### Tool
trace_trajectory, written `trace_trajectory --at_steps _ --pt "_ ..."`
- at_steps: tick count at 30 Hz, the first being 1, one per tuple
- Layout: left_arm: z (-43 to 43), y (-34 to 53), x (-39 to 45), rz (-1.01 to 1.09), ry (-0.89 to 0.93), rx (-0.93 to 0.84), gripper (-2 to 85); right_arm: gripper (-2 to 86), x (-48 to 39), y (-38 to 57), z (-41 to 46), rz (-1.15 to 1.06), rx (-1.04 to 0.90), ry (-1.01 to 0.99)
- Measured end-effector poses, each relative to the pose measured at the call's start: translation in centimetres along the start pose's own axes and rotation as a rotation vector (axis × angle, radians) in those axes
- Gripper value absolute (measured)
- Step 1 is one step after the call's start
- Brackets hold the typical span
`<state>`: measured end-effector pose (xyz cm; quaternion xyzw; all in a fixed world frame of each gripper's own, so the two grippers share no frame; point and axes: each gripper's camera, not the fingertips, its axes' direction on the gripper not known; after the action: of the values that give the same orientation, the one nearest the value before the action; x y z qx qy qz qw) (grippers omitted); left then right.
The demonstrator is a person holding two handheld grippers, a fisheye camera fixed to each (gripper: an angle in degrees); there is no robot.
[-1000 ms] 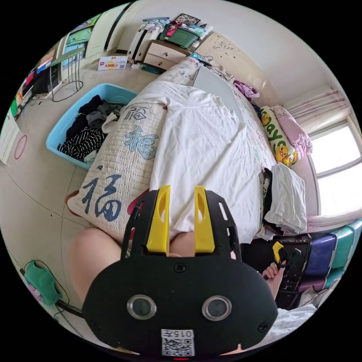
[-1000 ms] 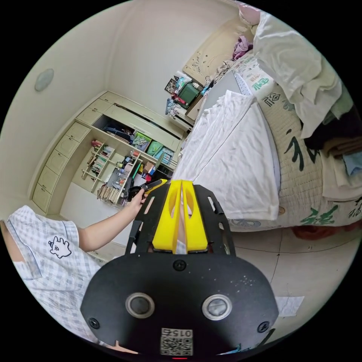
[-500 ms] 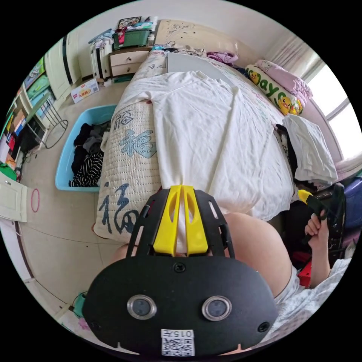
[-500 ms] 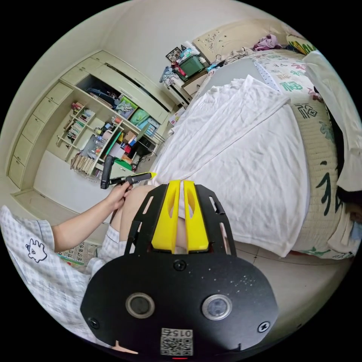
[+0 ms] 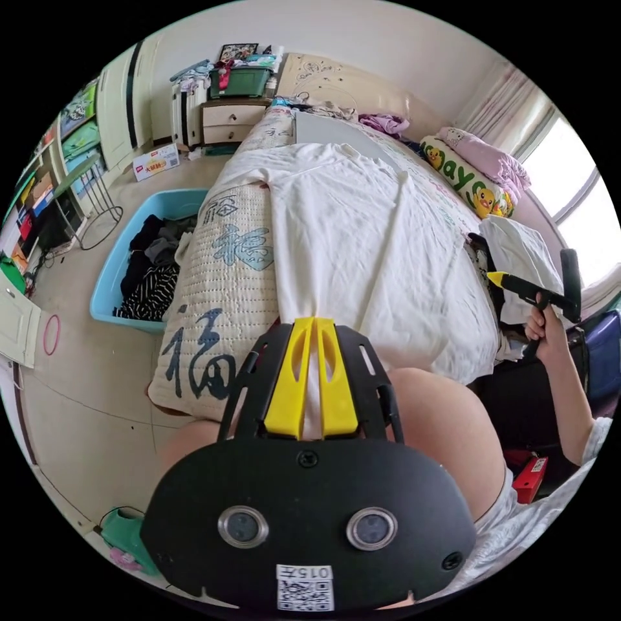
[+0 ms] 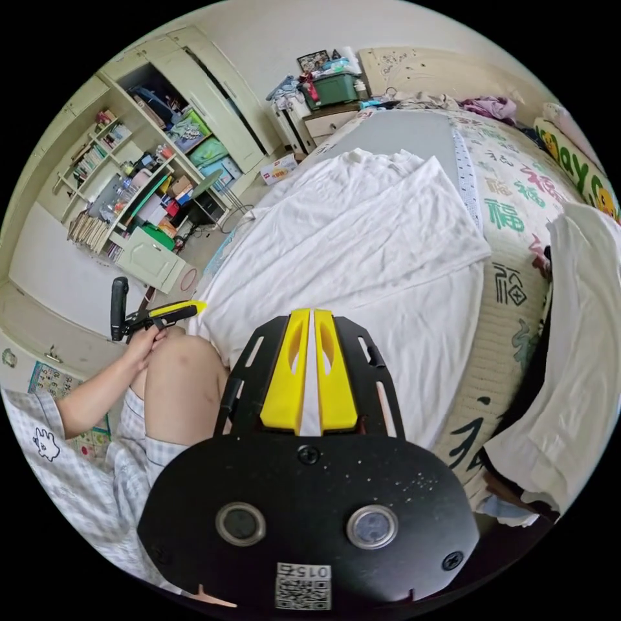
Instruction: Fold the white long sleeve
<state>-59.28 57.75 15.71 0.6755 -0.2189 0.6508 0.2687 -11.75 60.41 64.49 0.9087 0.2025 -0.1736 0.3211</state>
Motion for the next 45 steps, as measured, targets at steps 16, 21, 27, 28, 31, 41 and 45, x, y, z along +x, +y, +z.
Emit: trace_trajectory --at_steps 16,21,27,28,31,41,45 --pt "2.2 1.9 -25.2 -0.882 0.693 0.450 3.1 -0.5 -12.0 -8.6 14.3 -0.120 -0.271 0.102" --pt "8.8 -0.4 -31.9 -1.111 0.873 0.412 10.9 -0.5 -12.9 -10.5 18.0 -0.126 -0.367 0.180" --pt "16.7 -4.0 -36.4 -1.299 0.944 0.313 14.2 -0.5 -15.7 -10.1 20.2 -0.199 -0.368 0.305" --pt "18.2 -5.2 -36.9 -1.300 0.966 0.257 14.3 -0.5 -16.2 -9.9 20.4 -0.215 -0.369 0.328" --pt "21.1 -8.0 -38.0 -1.302 1.068 0.184 14.4 -0.5 -17.0 -9.8 20.9 -0.233 -0.374 0.360" --pt "19.8 -12.8 -40.5 -1.281 0.901 0.170 1.6 -0.6 -14.8 -8.4 20.1 -0.192 -0.317 0.262" --pt "15.0 -14.9 -39.9 -1.211 0.795 0.295 -0.2 -0.5 -15.9 -7.2 20.3 -0.264 -0.308 0.343"
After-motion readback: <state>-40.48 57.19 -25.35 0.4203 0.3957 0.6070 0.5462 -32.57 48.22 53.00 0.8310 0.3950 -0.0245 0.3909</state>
